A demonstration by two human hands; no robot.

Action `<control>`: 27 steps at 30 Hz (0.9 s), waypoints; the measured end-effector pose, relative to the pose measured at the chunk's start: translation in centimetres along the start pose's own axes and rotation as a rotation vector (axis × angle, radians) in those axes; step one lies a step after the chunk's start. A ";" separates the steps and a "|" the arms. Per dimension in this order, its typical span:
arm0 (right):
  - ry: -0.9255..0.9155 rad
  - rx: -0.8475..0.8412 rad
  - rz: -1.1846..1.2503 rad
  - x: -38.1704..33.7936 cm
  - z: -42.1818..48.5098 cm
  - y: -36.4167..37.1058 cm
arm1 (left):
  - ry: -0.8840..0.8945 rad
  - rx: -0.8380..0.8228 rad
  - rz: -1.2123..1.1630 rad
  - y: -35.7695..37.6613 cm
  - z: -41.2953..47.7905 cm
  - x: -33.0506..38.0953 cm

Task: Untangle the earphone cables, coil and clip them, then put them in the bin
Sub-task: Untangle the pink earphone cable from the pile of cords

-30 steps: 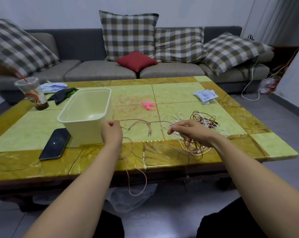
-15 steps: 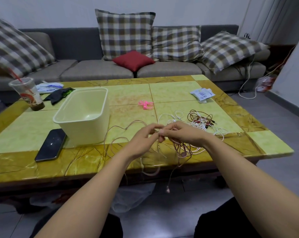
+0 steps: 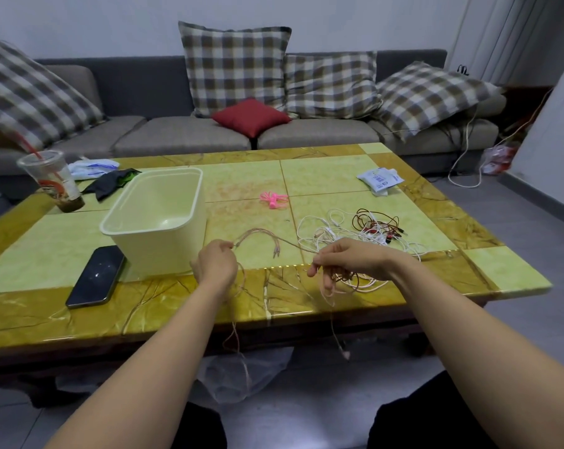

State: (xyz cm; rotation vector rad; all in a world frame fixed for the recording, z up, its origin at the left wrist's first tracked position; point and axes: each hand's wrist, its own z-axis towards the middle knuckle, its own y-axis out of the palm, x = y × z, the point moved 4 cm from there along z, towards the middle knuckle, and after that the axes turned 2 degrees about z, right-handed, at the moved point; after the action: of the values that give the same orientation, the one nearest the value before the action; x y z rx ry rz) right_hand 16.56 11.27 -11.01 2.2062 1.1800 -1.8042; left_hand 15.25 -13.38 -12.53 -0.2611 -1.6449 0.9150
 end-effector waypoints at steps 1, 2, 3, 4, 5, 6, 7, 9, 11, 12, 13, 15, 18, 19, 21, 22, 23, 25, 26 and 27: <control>-0.010 0.017 0.008 -0.2 0.1 0.0 | 0.023 -0.011 0.105 0.3 -0.3 0.3; -0.007 0.018 0.005 -0.2 0.1 0.1 | 0.081 0.014 0.163 0.2 -0.9 0.9; 0.002 0.011 -0.009 -0.2 0.1 0.3 | 0.181 0.066 0.158 0.1 -1.5 1.7; 0.008 0.009 -0.028 -0.3 0.2 0.5 | 0.326 0.121 0.098 -0.1 -2.2 2.7; 0.016 0.013 -0.048 -0.3 0.2 0.7 | 0.494 0.150 0.011 -0.3 -2.9 3.7; 0.021 0.023 -0.061 -0.2 0.3 0.8 | 0.632 0.127 -0.079 -0.3 -3.5 4.7; 0.024 0.036 -0.068 -0.2 0.4 1.0 | 0.714 0.046 -0.162 -0.1 -4.0 5.5; 0.003 0.048 -0.076 -0.3 0.9 1.2 | 0.741 -0.232 -0.221 1.3 -5.0 6.1; -0.028 0.039 -0.042 -0.2 1.3 1.4 | 0.686 -0.513 -0.082 3.3 -5.8 5.8; -0.050 0.041 -0.017 -0.3 1.3 1.3 | 0.630 -0.627 -0.048 4.1 -6.1 5.4; -0.074 0.049 -0.006 -0.3 1.2 1.1 | 0.567 -0.729 -0.094 4.7 -6.3 5.1; -0.104 0.056 -0.013 -0.5 0.9 0.9 | 0.492 -0.795 -0.227 4.8 -6.1 5.0; -0.014 -0.026 -0.050 0.1 0.6 0.9 | 0.394 -0.544 -0.241 3.7 -4.5 5.3; 0.061 -0.109 -0.078 0.6 0.6 1.1 | 0.355 -0.425 -0.232 3.3 -3.8 5.1; 0.233 -0.296 -0.173 1.5 0.1 1.8 | 0.293 -0.239 -0.212 2.5 -2.8 4.7; 0.283 -0.342 -0.220 1.8 -0.1 2.0 | 0.266 -0.180 -0.228 2.1 -2.4 4.5; 0.298 -0.333 -0.241 2.0 -0.1 2.0 | 0.240 -0.147 -0.279 1.8 -2.0 4.3; 0.256 -0.246 -0.198 1.8 -0.1 1.5 | 0.190 -0.146 -0.414 1.2 -1.8 4.1; 0.228 -0.205 -0.164 1.6 0.0 1.2 | 0.195 -0.171 -0.443 1.0 -1.8 4.0; 0.196 -0.165 -0.148 1.3 0.0 1.0 | 0.229 -0.215 -0.419 1.0 -2.0 3.9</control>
State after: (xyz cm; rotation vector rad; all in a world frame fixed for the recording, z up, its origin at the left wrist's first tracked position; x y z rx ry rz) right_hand 17.19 11.27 -12.51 2.2950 1.5075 -1.4995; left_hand 15.57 -9.45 -10.31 -0.1511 -1.5060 0.3778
